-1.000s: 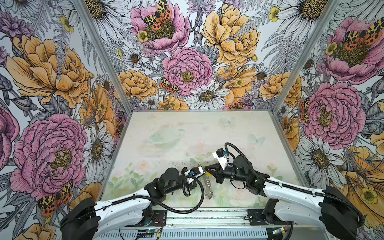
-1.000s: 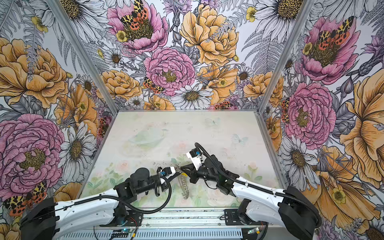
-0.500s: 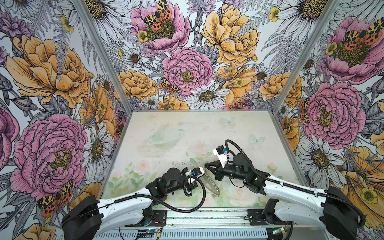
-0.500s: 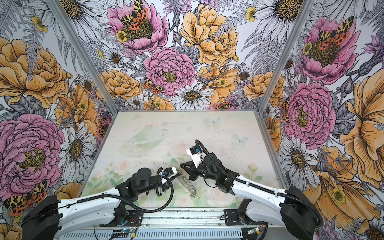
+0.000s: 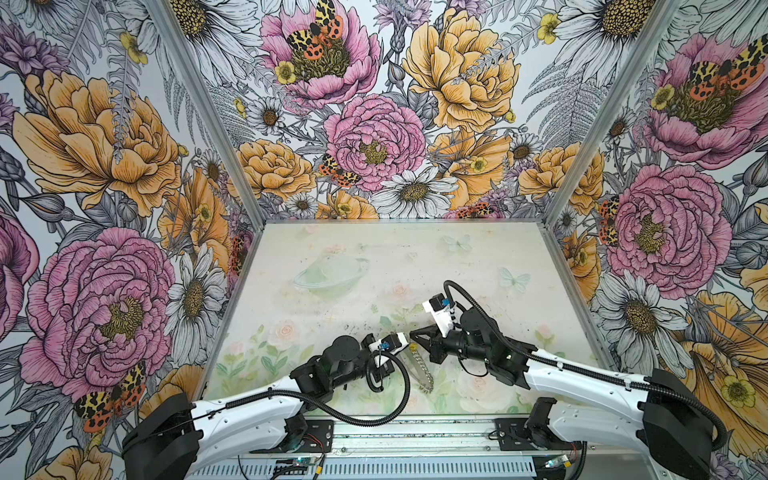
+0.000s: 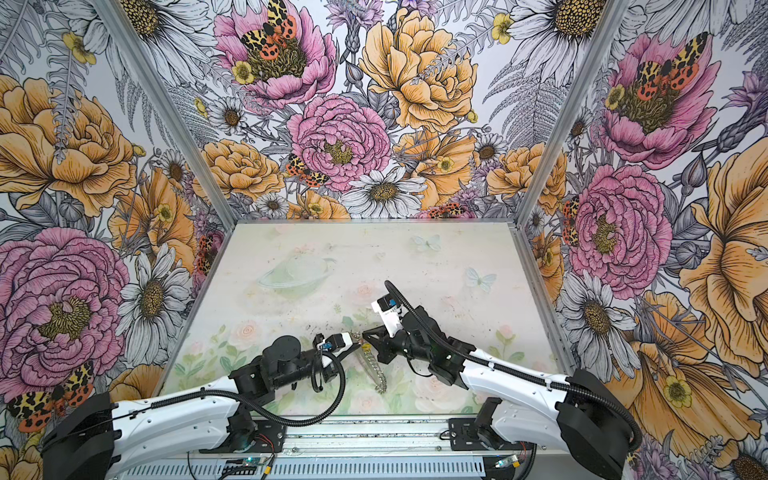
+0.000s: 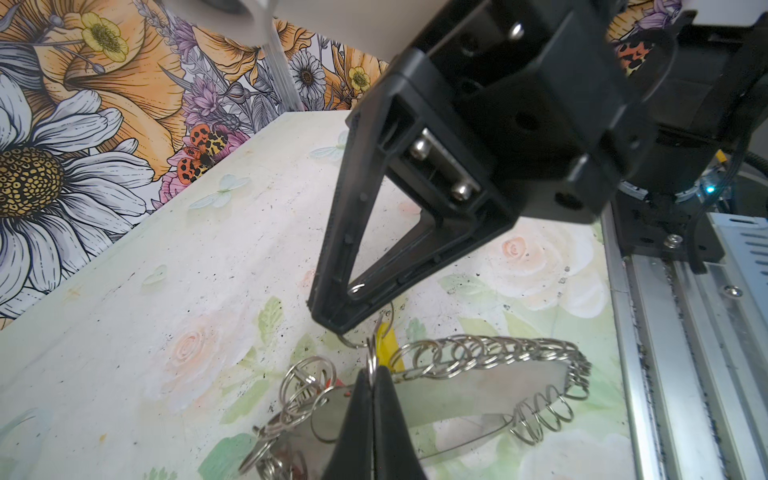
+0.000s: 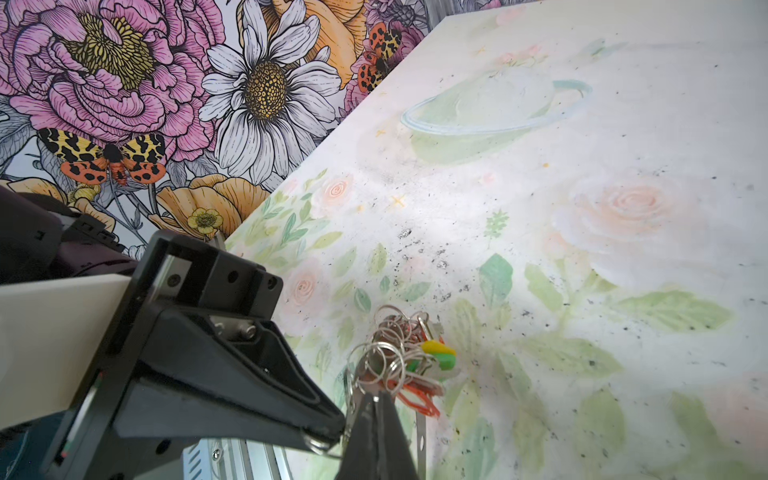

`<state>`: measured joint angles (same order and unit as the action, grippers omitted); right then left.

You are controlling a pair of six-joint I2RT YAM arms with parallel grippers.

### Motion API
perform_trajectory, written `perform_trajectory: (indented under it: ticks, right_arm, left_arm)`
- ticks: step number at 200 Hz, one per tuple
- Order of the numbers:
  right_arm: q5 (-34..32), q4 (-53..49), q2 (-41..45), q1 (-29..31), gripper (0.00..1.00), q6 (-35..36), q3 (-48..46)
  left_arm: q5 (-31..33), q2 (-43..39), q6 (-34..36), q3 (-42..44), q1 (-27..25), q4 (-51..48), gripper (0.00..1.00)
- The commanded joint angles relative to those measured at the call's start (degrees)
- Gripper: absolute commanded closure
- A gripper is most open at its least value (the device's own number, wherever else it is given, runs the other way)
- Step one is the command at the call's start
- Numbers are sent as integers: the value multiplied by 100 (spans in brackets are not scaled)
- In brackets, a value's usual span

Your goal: Put the keys on the keyring

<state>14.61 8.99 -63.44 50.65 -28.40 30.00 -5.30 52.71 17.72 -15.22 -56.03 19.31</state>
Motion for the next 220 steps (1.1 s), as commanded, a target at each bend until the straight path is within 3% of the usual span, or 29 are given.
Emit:
perform_trajectory:
  ticks: [1, 42, 220]
  right_arm:
    - [-200, -36, 223, -37, 100, 93, 188]
    - [318, 958, 204, -32, 100, 30, -184]
    - [369, 212, 46, 41, 100, -46, 154]
  left_arm:
    - [38, -138, 135, -71, -21, 164, 100]
    - [-332, -90, 88, -86, 26, 170, 100]
    - [5, -79, 158, -53, 40, 209, 100]
